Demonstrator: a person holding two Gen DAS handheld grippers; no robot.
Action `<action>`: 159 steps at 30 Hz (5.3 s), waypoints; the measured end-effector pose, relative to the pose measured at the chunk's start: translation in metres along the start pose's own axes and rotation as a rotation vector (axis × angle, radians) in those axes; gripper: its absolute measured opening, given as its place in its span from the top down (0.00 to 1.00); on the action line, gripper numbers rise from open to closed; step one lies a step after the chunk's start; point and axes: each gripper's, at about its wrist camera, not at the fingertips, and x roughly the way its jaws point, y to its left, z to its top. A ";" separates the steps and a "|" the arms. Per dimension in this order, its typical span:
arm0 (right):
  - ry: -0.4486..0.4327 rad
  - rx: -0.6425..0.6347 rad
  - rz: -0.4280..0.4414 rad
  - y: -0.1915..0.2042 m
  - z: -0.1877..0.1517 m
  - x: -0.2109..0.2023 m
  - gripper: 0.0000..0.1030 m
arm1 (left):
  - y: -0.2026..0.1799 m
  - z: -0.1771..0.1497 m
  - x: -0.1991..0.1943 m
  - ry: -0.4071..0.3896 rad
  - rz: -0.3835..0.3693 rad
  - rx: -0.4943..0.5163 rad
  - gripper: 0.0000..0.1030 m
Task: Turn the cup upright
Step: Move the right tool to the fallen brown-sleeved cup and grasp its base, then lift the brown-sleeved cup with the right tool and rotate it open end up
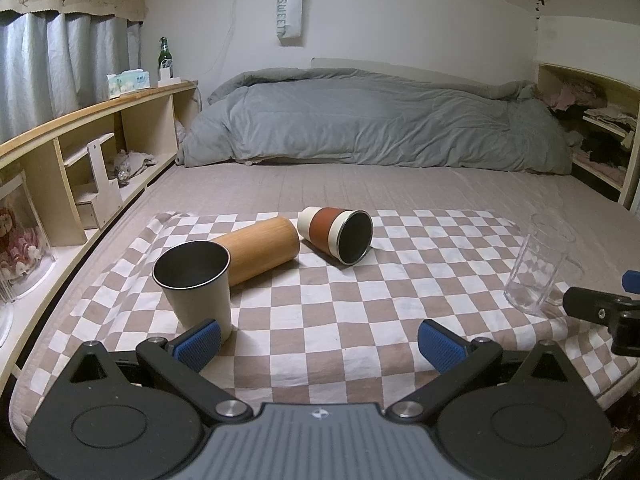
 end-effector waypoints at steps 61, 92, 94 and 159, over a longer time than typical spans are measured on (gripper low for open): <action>0.548 -0.454 0.472 0.095 0.090 0.329 0.28 | 0.034 0.020 0.068 -0.028 -0.049 -0.096 0.00; 0.332 -0.924 0.505 0.059 0.016 0.213 0.20 | -0.026 0.055 0.219 0.083 -0.067 0.112 0.01; 0.315 -0.949 0.474 0.059 0.013 0.210 0.19 | -0.027 0.052 0.224 0.099 -0.074 0.123 0.01; 0.461 0.286 0.332 -0.018 0.049 0.270 0.22 | -0.054 0.020 0.194 0.233 -0.510 0.186 0.47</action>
